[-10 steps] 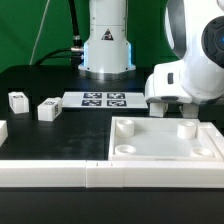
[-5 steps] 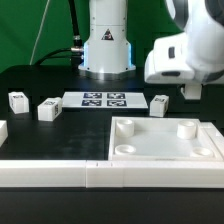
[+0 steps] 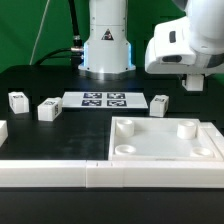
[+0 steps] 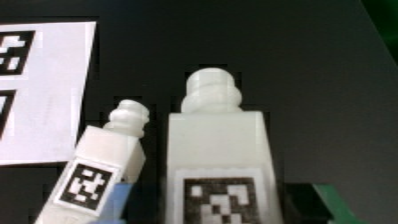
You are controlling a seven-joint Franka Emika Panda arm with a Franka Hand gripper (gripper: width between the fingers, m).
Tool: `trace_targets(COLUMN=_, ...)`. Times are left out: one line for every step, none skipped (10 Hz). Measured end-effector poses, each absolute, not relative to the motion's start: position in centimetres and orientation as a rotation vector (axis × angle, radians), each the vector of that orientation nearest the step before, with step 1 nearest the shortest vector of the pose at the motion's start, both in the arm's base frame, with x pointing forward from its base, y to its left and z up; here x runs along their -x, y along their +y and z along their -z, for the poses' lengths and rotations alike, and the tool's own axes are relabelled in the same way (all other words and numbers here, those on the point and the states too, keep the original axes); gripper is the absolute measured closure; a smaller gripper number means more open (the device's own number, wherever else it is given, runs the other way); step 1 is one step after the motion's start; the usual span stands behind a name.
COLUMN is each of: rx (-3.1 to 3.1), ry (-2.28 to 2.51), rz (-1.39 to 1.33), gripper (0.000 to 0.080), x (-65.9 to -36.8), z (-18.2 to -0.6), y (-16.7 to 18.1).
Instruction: Assemble one leg
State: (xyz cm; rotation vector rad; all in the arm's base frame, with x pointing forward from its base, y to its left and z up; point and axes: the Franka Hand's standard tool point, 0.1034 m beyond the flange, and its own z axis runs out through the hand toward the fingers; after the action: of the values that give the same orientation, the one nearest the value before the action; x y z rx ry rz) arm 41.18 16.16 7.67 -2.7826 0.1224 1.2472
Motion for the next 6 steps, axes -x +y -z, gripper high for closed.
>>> trace_targets(rx=2.829, ry=0.132, rz=-1.117, gripper=0.0511, x=-42.1, z=-7.4, y=16.4)
trace_targets(rx=2.873, ry=0.109, rz=-0.982, gripper=0.0511, x=-42.4, z=-7.5, y=16.1)
trace_targets(rx=2.895, ry=0.088, rz=-0.912, gripper=0.0511, x=-42.7, z=-7.8, y=15.2)
trace_targets(rx=2.921, ry=0.086, rz=-0.783, gripper=0.0511, x=-43.9, z=-8.3, y=14.3)
trace_targets(rx=2.947, ry=0.059, rz=-0.625, gripper=0.0511, x=-45.0, z=-9.4, y=12.7)
trace_targets(rx=2.956, ry=0.039, rz=-0.542, gripper=0.0511, x=-45.7, z=-10.3, y=11.0)
